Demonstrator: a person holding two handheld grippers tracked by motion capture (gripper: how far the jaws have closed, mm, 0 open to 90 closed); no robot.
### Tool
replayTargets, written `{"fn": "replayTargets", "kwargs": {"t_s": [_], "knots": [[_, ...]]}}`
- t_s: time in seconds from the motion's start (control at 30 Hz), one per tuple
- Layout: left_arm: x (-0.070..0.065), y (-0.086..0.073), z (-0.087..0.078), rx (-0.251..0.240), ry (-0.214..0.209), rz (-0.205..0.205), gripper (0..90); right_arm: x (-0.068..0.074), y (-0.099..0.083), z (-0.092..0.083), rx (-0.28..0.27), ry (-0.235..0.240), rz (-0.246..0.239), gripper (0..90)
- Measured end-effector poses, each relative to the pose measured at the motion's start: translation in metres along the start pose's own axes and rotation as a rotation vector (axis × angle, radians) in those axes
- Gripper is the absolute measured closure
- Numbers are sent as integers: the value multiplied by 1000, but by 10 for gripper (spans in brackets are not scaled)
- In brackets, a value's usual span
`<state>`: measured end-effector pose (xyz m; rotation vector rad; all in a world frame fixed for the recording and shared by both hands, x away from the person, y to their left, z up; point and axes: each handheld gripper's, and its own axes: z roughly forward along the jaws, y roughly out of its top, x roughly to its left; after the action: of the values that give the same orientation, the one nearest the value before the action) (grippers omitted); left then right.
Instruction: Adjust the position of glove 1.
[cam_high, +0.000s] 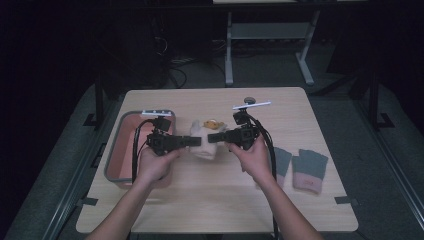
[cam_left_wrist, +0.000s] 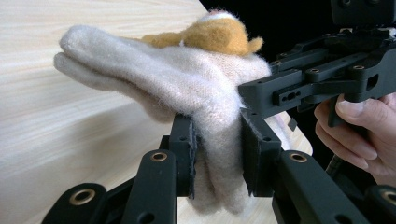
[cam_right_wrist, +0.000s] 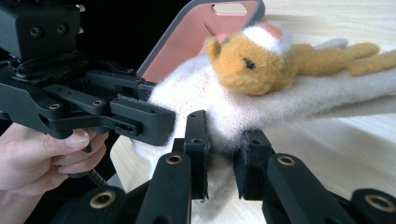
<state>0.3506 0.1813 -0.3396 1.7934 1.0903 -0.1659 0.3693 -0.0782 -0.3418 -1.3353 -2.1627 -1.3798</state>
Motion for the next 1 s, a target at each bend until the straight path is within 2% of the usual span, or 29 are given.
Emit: {"fn": "replayTargets", "kwargs": {"t_s": [0.33, 0.8, 1.0], "knots": [[5, 7, -20, -33, 5, -1, 687, 16, 17, 8, 10, 9, -25, 770], [11, 15, -44, -65, 5, -11, 687, 31, 36, 19, 12, 38, -57, 770], [15, 16, -53, -78, 20, -16, 687, 37, 42, 27, 19, 48, -67, 770]]}}
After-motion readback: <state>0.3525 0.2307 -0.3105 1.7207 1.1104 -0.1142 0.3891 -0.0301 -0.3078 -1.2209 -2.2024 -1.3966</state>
